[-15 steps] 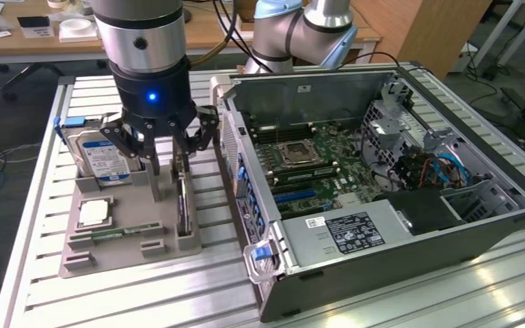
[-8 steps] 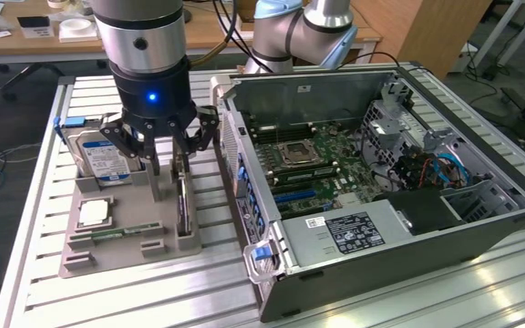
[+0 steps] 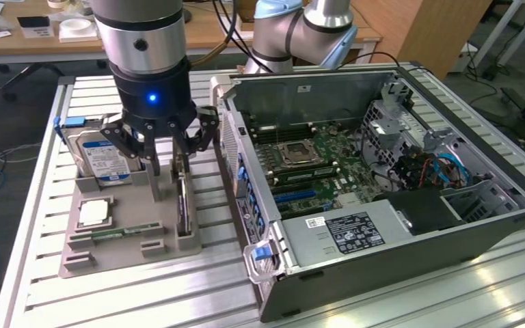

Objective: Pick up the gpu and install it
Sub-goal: 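Pick up the gpu and move the gpu toward the slot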

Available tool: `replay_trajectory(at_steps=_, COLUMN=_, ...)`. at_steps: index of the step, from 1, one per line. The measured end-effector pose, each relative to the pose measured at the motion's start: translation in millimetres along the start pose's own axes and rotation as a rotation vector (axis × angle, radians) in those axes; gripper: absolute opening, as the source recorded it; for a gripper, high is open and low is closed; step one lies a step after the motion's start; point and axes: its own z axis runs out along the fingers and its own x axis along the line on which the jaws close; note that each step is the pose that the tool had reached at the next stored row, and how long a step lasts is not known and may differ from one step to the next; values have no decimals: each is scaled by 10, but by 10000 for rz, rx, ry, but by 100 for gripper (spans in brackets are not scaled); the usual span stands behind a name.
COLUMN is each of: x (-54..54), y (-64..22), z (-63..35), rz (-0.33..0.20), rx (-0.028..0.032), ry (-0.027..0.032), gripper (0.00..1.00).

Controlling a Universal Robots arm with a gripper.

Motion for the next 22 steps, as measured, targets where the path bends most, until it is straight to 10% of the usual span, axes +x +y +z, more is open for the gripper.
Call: replay_trajectory(at_steps=22, x=3, y=-6, z=132, rz=0, rx=3, ry=2, gripper=47)
